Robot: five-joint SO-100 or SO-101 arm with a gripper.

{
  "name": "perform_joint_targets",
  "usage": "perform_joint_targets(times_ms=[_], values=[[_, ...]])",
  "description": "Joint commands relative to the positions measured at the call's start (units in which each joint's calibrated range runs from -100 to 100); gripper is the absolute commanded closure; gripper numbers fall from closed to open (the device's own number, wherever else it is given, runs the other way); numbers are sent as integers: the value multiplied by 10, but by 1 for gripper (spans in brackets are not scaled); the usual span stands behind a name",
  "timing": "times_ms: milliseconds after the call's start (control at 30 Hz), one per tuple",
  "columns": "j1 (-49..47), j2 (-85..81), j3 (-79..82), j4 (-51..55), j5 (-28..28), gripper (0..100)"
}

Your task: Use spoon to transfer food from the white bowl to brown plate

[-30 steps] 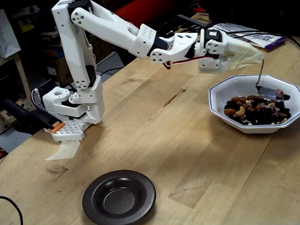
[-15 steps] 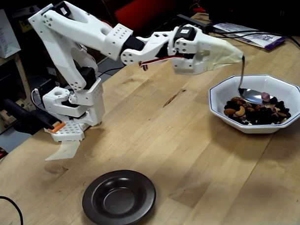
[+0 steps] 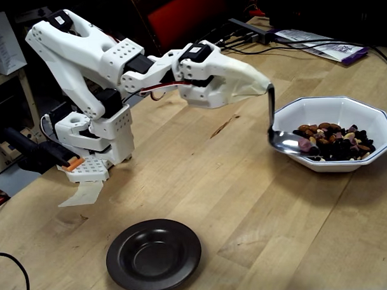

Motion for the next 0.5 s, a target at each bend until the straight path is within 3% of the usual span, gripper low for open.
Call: perform_joint_targets(times_ms=[0, 467], values=[[34, -55, 11, 13, 3, 96], [123, -163, 22, 146, 0, 96]])
